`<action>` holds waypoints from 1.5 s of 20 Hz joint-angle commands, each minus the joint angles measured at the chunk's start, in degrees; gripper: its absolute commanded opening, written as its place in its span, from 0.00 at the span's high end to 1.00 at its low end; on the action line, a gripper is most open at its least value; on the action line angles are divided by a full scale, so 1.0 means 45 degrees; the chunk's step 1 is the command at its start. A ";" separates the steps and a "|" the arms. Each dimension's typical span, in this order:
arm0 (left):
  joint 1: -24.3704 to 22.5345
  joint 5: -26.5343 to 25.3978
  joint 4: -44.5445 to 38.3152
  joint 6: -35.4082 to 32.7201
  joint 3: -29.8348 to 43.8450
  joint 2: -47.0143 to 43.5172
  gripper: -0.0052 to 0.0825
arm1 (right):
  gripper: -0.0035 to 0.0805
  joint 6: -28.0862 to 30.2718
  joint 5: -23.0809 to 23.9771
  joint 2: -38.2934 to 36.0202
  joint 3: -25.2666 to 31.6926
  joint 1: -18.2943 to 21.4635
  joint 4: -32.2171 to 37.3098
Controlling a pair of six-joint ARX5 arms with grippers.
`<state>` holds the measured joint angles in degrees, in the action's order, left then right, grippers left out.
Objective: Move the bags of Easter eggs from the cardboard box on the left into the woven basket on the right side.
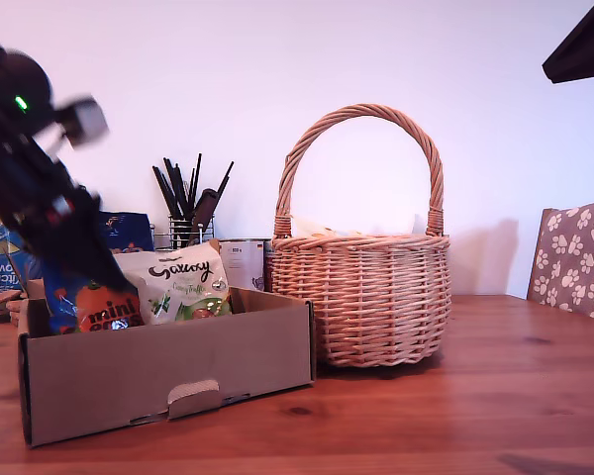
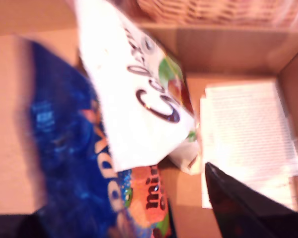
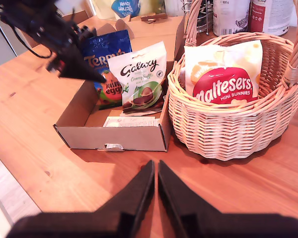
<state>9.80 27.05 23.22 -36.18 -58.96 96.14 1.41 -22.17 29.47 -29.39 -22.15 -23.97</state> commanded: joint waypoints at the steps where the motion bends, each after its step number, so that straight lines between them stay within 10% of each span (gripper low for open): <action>1: 0.0194 -0.0374 -0.0053 0.0034 0.0151 0.1098 0.42 | 0.97 0.0029 -0.0087 -0.0024 -0.0092 0.0005 0.0112; 8: 0.0534 -0.1622 -0.0481 -0.0058 -0.0141 0.1321 0.79 | 0.97 0.0029 -0.0083 -0.0024 -0.0092 0.0005 0.0097; 21: 0.0529 -0.2327 0.2477 0.0981 -0.3861 -0.1705 0.80 | 0.97 0.0029 -0.0073 -0.0024 -0.0092 0.0010 0.0121; 25: 0.1783 0.0146 0.2550 0.2909 -0.3852 -0.1574 0.79 | 0.97 0.0029 -0.0049 -0.0024 -0.0092 0.0010 0.0121; 30: 0.4401 0.0355 0.0146 0.4692 -0.3852 -0.0559 0.77 | 0.97 0.0029 -0.0039 -0.0024 -0.0092 0.0010 0.0180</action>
<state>29.34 28.38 26.17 -16.60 -77.14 92.62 1.41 -22.15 29.47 -29.41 -22.15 -23.59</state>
